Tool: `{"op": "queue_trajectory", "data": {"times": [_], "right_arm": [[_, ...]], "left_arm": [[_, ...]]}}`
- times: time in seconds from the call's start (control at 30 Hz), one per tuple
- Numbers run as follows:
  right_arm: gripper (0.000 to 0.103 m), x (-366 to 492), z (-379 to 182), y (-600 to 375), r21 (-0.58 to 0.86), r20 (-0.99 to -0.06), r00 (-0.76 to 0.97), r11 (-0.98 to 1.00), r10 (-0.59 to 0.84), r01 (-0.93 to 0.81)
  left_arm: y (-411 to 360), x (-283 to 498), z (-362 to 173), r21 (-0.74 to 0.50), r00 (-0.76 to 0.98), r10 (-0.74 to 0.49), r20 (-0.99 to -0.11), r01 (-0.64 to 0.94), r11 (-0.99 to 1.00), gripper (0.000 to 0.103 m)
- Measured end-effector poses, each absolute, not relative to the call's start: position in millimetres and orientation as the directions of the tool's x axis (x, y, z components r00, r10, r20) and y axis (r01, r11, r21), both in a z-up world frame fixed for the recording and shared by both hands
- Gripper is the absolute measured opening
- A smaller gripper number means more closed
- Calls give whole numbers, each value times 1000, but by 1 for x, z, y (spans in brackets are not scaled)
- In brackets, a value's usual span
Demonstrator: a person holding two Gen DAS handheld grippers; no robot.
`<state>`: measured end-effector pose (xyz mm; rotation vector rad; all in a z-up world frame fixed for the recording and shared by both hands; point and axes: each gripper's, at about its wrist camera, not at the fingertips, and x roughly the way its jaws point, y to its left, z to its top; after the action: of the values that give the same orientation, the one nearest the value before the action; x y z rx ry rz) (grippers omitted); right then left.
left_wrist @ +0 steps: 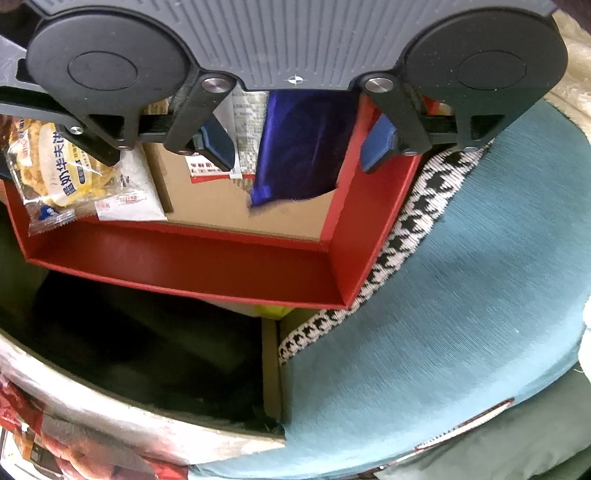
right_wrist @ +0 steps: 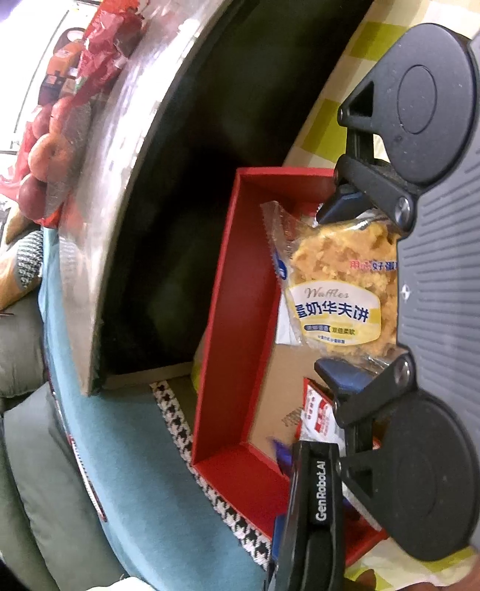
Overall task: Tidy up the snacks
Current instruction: 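Lower both packets into the red box and open both tools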
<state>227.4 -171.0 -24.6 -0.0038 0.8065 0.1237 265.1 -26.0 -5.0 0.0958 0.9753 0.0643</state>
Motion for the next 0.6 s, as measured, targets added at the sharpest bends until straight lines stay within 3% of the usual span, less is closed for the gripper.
{"op": "queue_trajectory", "data": {"times": [0.6], "right_arm": [[89, 203, 9, -175, -4, -665, 744, 996, 65, -91]], "left_arm": [[-27, 236, 30, 113, 646, 82, -759, 8, 994, 86]]}}
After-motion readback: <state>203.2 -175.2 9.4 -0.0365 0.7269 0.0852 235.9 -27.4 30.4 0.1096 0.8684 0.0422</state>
